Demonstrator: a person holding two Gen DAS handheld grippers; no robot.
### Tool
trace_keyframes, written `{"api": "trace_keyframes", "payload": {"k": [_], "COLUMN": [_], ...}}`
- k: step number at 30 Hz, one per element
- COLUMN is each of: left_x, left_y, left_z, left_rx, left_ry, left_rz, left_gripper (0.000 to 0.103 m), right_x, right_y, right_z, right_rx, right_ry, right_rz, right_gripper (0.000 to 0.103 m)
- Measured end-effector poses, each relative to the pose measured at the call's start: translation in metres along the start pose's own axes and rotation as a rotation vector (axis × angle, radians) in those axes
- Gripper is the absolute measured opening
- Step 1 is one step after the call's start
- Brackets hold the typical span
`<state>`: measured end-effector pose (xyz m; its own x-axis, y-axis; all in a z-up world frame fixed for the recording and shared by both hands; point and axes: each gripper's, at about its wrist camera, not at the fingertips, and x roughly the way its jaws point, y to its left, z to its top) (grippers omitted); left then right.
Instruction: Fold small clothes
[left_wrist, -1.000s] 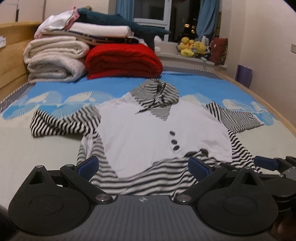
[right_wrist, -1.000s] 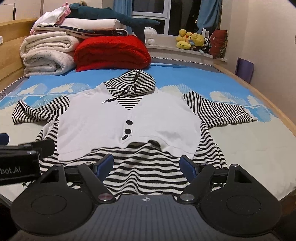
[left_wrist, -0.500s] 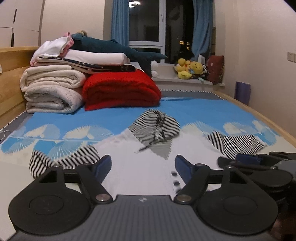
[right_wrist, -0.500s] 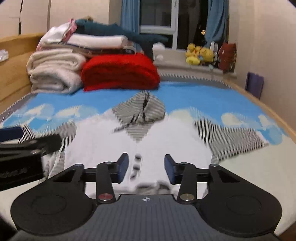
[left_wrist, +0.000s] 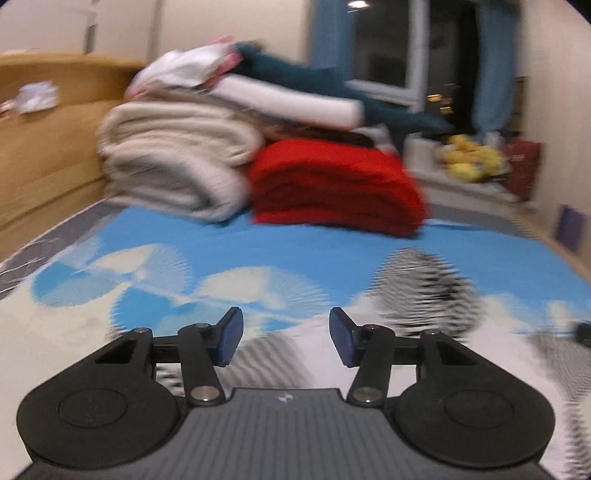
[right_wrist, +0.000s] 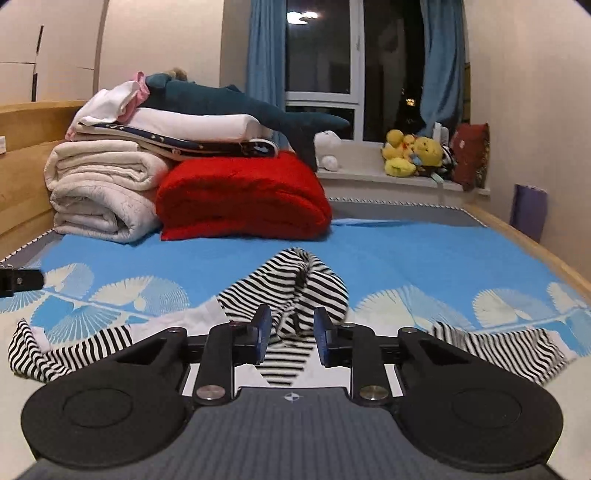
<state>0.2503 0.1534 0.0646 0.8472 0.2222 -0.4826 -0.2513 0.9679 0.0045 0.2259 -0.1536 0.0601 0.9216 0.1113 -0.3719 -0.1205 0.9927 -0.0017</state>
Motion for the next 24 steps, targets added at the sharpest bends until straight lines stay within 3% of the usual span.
{"api": "trace_keyframes", "payload": {"k": [5, 10, 17, 21, 24], "left_x": [0.061, 0.079, 0.096, 0.121, 0.148], "left_y": [0.088, 0.158, 0.204, 0.209, 0.202], "left_z": [-0.019, -0.028, -0.038, -0.033, -0.026], "left_rx": [-0.132, -0.351, -0.551, -0.561, -0.493], "left_ry": [0.132, 0.226, 0.219, 0.213, 0.243], "left_rz": [0.114, 0.102, 0.183, 0.191, 0.220], "left_gripper": [0.057, 0.059, 0.063, 0.071, 0.071], "right_x": [0.031, 0.048, 0.068, 0.071, 0.075], "right_y": [0.001, 0.007, 0.010, 0.015, 0.015], "right_z": [-0.025, -0.022, -0.030, -0.035, -0.038], "right_rx": [0.065, 0.042, 0.079, 0.058, 0.055], "right_ry": [0.157, 0.159, 0.223, 0.233, 0.251], "right_rz": [0.007, 0.051, 0.087, 0.103, 0.103], "right_gripper": [0.026, 0.027, 0.027, 0.027, 0.027]}}
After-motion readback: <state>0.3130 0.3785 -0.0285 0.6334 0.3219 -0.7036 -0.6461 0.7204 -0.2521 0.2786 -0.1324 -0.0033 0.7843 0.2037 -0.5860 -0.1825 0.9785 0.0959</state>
